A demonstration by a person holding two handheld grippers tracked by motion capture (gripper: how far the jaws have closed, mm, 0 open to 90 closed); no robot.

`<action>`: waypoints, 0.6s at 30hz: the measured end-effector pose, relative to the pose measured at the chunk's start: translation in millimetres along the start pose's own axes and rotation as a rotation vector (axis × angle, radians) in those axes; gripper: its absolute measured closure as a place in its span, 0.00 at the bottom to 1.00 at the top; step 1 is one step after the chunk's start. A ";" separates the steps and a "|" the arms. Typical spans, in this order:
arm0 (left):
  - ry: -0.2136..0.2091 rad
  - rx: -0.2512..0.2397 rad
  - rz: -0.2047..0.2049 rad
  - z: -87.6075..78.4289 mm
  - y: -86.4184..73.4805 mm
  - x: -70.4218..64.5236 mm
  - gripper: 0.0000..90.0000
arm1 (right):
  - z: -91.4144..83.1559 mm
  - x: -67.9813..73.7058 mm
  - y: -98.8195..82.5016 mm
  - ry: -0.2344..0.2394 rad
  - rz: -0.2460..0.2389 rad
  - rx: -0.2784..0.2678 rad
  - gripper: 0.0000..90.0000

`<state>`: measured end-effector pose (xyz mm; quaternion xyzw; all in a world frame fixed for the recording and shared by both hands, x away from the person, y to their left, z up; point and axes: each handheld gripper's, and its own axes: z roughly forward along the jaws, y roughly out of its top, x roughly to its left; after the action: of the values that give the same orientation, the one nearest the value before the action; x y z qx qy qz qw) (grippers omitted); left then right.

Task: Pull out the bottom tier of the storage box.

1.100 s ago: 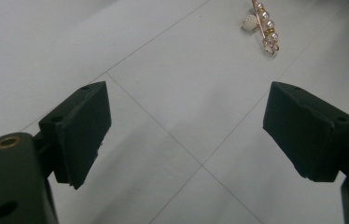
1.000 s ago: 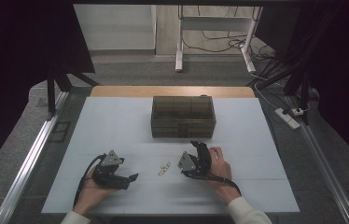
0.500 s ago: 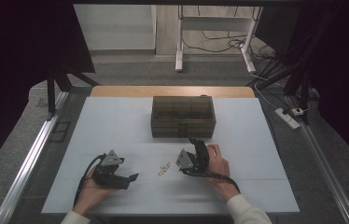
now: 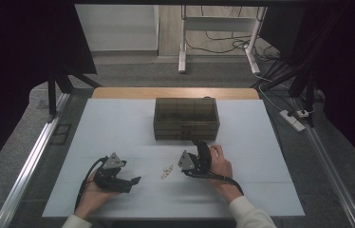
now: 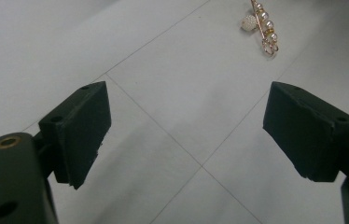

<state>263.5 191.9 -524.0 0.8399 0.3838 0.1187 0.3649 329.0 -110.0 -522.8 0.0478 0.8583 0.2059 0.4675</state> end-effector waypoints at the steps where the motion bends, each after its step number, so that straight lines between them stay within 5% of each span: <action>1: 0.000 -0.001 -0.001 0.0 0.0 0.0 0.17 | 0.3 0.0 0.1 -0.001 0.006 0.001 0.37; 18: 0.000 0.003 0.002 0.8 0.3 -0.5 0.17 | 7.2 -0.6 0.6 -0.011 -0.009 0.011 0.38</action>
<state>263.7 191.0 -524.3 0.8407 0.3832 0.1187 0.3636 335.2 -107.4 -525.5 0.0479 0.8570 0.1988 0.4730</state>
